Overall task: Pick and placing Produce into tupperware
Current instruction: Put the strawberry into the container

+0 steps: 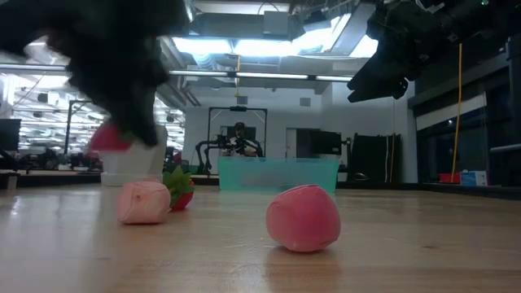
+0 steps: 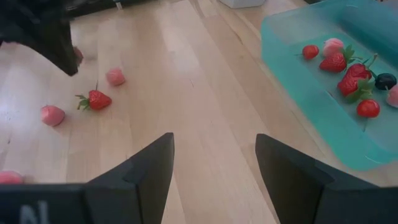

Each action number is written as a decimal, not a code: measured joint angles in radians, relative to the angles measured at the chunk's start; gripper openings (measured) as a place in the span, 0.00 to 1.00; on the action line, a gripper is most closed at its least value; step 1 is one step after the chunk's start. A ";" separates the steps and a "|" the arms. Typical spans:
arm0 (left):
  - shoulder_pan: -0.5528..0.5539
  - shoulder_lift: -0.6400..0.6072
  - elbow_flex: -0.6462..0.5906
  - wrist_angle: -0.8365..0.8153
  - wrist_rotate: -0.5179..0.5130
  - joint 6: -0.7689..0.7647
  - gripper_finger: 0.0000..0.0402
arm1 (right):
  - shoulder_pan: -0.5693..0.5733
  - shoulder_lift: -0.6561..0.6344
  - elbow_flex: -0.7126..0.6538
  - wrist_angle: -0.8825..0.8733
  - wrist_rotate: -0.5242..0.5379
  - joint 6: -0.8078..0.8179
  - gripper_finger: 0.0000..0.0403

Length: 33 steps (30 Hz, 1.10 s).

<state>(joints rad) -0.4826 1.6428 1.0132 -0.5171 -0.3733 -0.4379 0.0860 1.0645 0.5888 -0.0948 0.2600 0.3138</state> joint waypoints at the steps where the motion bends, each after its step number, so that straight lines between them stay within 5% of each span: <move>1: 0.011 0.000 0.033 -0.034 -0.010 0.000 0.00 | 0.000 0.000 0.000 0.000 0.000 0.000 0.57; 8: 0.147 -0.056 0.186 -0.186 -0.017 0.101 0.00 | 0.000 0.000 0.000 0.000 0.000 0.000 0.57; 16: 0.452 -0.149 0.245 -0.134 0.152 0.241 0.00 | 0.000 0.000 0.000 0.000 0.000 -0.004 0.57; 26: 0.806 -0.022 0.248 0.206 0.287 0.370 0.00 | 0.000 0.000 -0.001 -0.001 0.000 0.014 0.57; 33: 0.935 0.108 0.252 0.196 0.326 0.370 0.00 | 0.000 0.000 -0.001 -0.007 0.000 0.019 0.57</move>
<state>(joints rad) 0.4520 1.7508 1.2647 -0.3207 -0.0474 -0.0677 0.0856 1.0645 0.5880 -0.1017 0.2600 0.3325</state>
